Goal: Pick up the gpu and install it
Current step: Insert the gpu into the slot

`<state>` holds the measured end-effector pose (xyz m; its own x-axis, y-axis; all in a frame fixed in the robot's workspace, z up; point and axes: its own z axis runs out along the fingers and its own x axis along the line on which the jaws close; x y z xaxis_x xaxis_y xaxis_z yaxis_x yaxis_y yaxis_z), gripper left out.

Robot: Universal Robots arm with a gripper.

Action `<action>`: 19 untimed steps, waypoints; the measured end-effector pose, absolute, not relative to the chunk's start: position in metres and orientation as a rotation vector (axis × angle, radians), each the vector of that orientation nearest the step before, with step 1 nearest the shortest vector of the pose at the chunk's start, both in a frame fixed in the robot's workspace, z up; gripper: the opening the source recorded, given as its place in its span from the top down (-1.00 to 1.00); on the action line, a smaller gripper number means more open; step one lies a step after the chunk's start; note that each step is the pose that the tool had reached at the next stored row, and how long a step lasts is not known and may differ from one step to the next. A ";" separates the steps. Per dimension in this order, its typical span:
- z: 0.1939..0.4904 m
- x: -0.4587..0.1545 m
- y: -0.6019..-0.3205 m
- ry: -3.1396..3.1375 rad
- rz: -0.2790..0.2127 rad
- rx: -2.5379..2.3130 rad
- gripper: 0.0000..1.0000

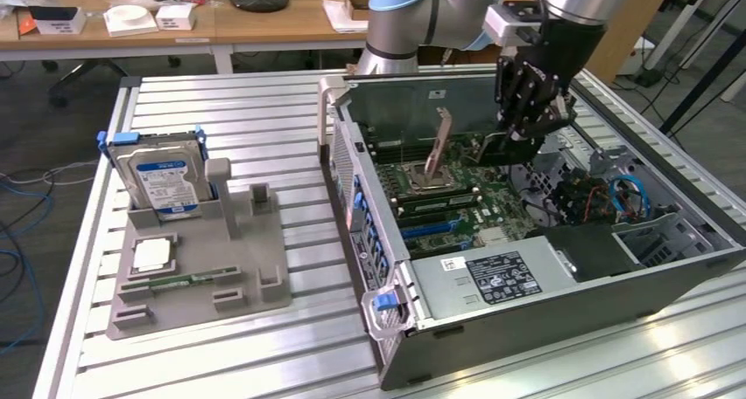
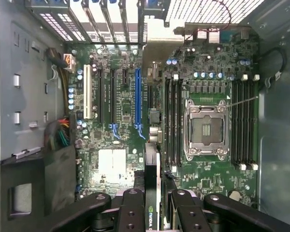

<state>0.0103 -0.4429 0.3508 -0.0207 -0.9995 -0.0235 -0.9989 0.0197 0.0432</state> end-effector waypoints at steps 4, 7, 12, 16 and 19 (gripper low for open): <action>0.344 0.010 -0.443 -2.236 -0.069 2.191 0.47; 0.340 0.010 -0.443 -2.239 -0.063 2.194 0.47; 0.333 0.006 -0.443 -2.243 -0.054 2.199 0.47; 0.327 -0.004 -0.443 -2.247 -0.045 2.203 0.47; 0.324 -0.009 -0.443 -2.249 -0.042 2.204 0.47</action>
